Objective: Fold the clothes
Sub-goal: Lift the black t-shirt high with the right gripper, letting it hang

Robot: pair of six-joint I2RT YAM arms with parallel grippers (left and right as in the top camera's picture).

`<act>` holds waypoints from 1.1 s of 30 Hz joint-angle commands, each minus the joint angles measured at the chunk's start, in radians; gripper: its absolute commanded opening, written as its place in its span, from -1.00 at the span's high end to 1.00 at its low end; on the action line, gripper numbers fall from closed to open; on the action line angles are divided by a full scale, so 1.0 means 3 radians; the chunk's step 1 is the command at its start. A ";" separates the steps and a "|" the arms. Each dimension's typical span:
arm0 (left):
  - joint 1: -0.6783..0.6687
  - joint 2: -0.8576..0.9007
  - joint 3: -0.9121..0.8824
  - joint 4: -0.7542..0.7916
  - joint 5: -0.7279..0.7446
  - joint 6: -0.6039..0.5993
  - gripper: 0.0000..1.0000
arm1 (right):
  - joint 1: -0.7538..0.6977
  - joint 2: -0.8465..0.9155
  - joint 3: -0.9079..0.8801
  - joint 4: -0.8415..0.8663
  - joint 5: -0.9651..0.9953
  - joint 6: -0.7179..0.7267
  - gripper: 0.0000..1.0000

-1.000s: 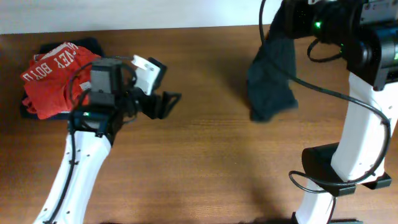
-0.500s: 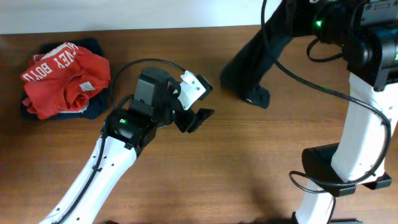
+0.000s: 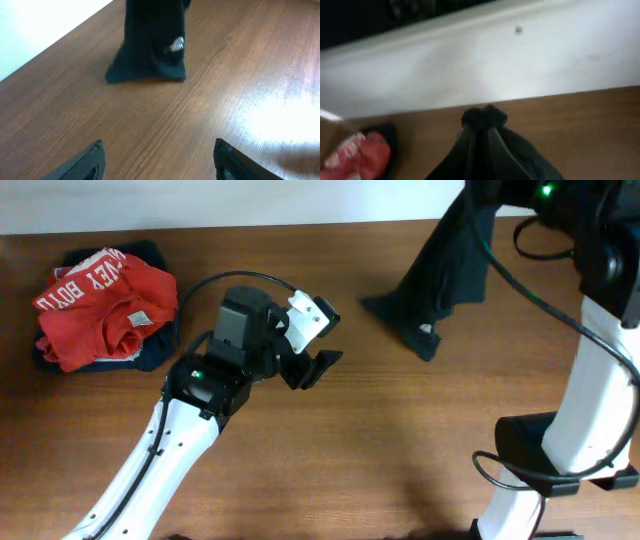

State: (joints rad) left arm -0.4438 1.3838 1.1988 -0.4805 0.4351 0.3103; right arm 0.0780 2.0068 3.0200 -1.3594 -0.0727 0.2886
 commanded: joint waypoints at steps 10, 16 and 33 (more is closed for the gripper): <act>-0.0094 0.0025 0.0064 0.0067 0.0017 -0.0259 -0.39 | 0.0001 -0.0299 0.0050 0.0029 0.0765 0.0504 0.92; -0.0429 0.0145 0.0064 0.0234 -0.0034 -0.0259 -0.37 | 0.0000 -0.0298 0.0050 0.0031 0.0515 0.0544 0.92; -0.1354 0.0978 0.0064 0.1534 -0.0960 -0.0989 -0.13 | 0.0000 -0.0292 0.0045 0.0017 0.0188 0.0552 0.92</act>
State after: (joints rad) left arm -0.8028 1.6154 1.2022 -0.0834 0.3199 0.0727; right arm 0.0780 1.9232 3.0257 -1.3605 0.0456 0.4461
